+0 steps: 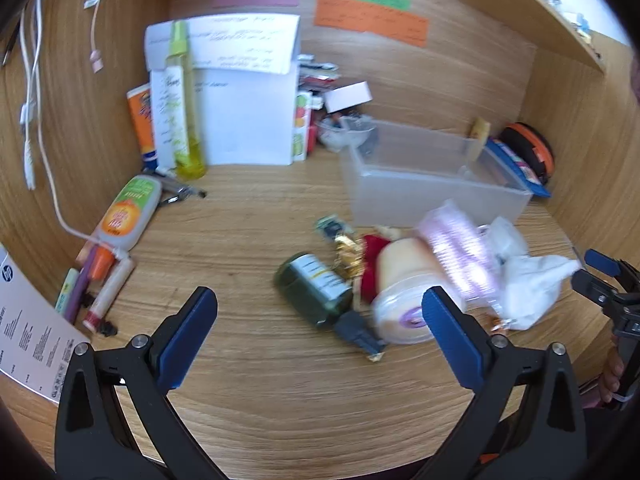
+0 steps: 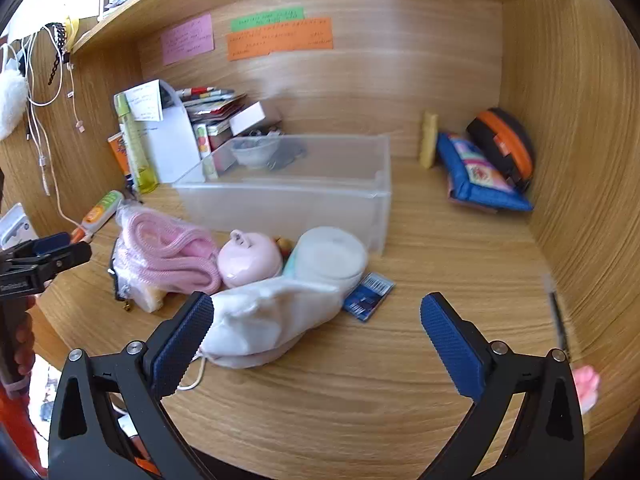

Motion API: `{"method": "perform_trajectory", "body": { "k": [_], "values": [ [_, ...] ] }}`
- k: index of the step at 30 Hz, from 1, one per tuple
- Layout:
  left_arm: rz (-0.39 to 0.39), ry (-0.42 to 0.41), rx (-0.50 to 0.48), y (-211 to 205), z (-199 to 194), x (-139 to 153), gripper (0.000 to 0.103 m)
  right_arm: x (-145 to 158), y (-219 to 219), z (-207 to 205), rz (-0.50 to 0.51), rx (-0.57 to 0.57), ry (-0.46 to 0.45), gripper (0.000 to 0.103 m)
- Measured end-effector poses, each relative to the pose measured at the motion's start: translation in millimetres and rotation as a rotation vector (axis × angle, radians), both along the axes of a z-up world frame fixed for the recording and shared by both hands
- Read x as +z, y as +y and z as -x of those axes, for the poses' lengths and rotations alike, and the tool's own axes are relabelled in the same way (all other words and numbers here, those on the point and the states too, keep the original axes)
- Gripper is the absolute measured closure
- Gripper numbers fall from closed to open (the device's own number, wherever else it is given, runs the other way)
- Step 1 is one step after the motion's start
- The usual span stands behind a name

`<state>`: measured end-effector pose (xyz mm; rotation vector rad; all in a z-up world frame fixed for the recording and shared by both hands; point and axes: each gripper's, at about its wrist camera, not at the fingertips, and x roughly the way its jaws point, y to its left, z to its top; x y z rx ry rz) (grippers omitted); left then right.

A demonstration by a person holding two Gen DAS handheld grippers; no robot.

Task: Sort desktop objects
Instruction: 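Grasp the green glass bottle with the left tool while the right tool grasps the white cloth bag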

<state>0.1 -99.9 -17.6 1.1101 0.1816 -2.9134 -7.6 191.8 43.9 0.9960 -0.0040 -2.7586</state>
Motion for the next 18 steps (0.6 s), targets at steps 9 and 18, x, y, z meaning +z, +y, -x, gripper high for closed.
{"method": "perform_trajectory", "body": {
  "k": [9, 18],
  "values": [
    [-0.036, -0.122, -0.006, -20, 19, -32, 0.0, -31, -19, 13, 0.054, 0.031, -0.125, 0.0],
    [-0.007, -0.141, -0.074, -8, 41, -38, 0.0, -58, -35, 33, 0.09, 0.043, -0.243, 0.0]
  ]
}}
